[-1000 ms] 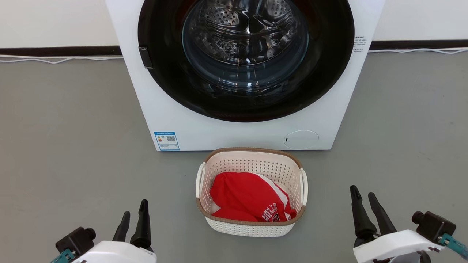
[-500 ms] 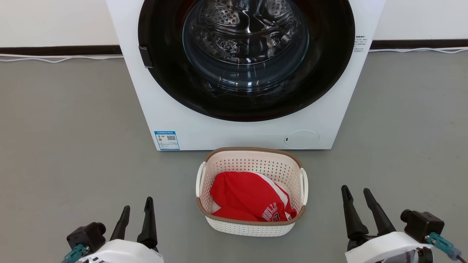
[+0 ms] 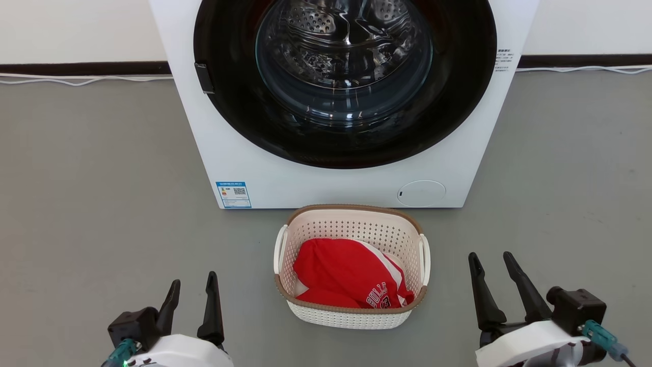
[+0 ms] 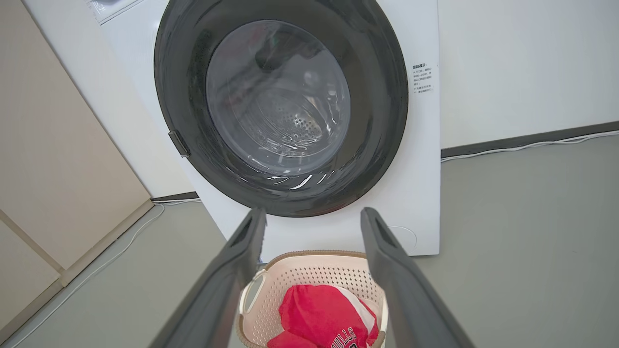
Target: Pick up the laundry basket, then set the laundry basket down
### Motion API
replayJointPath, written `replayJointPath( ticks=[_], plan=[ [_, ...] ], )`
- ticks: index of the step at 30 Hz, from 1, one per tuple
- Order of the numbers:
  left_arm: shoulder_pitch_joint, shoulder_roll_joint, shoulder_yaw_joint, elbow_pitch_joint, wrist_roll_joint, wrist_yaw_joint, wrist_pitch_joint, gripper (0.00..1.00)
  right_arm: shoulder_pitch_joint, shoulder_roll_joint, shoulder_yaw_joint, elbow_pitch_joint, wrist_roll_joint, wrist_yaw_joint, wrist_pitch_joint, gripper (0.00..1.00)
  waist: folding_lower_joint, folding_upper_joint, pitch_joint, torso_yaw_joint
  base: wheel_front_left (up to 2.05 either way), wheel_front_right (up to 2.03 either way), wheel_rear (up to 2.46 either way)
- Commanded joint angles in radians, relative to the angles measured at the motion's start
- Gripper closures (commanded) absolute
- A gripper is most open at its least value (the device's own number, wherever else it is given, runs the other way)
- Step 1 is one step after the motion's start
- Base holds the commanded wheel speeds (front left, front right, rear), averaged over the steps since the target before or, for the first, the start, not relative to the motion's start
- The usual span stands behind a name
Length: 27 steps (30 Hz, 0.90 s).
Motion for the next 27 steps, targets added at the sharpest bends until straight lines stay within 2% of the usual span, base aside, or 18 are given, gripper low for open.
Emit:
replayJointPath(
  ticks=[1,24,27],
  plan=[
    [-0.032,0.009,0.019,-0.033,0.04,0.01,-0.017,0.0,-0.043,-0.007,0.024,-0.031,-0.045,0.006,-0.025,0.0,0.0,0.0,0.001,0.0,0.0,0.0,0.0],
    [-0.036,0.013,0.002,-0.046,0.318,0.039,-0.084,0.0,-0.046,0.003,0.023,0.009,-0.297,0.007,-0.093,0.0,0.0,0.0,0.006,-0.003,0.0,0.0,0.0],
    [-0.037,0.013,0.002,-0.045,0.319,0.036,-0.084,0.0,-0.047,0.003,0.02,0.012,-0.296,0.007,-0.093,0.0,0.0,0.0,0.007,-0.004,0.0,0.0,0.0]
  ],
)
